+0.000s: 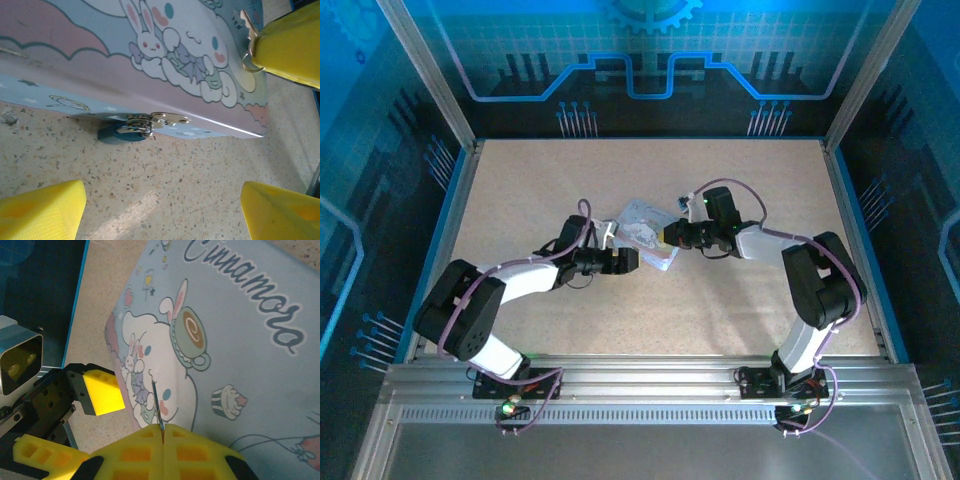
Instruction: Unlock the padlock with the key
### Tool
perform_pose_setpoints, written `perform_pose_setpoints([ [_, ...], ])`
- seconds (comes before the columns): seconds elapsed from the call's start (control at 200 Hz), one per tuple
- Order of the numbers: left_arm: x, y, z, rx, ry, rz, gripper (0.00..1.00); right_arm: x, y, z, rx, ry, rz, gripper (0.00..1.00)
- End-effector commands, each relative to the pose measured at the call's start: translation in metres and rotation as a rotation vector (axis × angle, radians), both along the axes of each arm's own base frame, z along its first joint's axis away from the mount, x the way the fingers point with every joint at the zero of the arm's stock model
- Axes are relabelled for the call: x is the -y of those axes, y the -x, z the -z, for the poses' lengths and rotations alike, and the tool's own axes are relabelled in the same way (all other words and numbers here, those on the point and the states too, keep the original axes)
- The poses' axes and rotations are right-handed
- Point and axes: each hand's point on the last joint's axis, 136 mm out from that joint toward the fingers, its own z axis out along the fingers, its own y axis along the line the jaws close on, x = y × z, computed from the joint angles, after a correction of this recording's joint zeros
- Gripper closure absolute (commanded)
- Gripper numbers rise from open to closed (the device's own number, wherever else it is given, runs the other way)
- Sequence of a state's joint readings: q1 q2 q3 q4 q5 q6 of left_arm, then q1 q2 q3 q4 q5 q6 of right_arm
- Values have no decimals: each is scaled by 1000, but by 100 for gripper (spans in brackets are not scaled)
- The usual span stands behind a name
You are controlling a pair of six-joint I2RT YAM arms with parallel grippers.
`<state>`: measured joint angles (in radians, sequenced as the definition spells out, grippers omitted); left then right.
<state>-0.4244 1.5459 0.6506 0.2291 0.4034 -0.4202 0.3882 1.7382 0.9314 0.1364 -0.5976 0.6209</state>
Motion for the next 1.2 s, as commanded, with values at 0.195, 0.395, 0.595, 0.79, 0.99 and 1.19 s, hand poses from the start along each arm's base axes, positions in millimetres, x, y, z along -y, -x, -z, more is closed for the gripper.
perform_pose_setpoints([
  [0.195, 7, -18, 15, 79, -66, 8, 21, 2, 2, 19, -12, 88, -16, 100],
  [0.395, 15, -22, 24, 135, -119, 70, 24, 3, 3, 18, 3, 101, -27, 100],
  [0.595, 18, -28, 27, 175, -131, 71, 26, 3, 3, 18, 10, 100, -30, 100],
  [0.79, 28, -27, 31, 165, -121, 107, 30, 4, 5, 20, 7, 104, -32, 100],
  [0.99, 38, -24, 36, 140, -109, 138, 39, 3, 5, 21, 8, 97, -29, 100],
  [1.19, 43, -23, 36, 139, -118, 145, 46, 3, 5, 21, 8, 93, -31, 100],
])
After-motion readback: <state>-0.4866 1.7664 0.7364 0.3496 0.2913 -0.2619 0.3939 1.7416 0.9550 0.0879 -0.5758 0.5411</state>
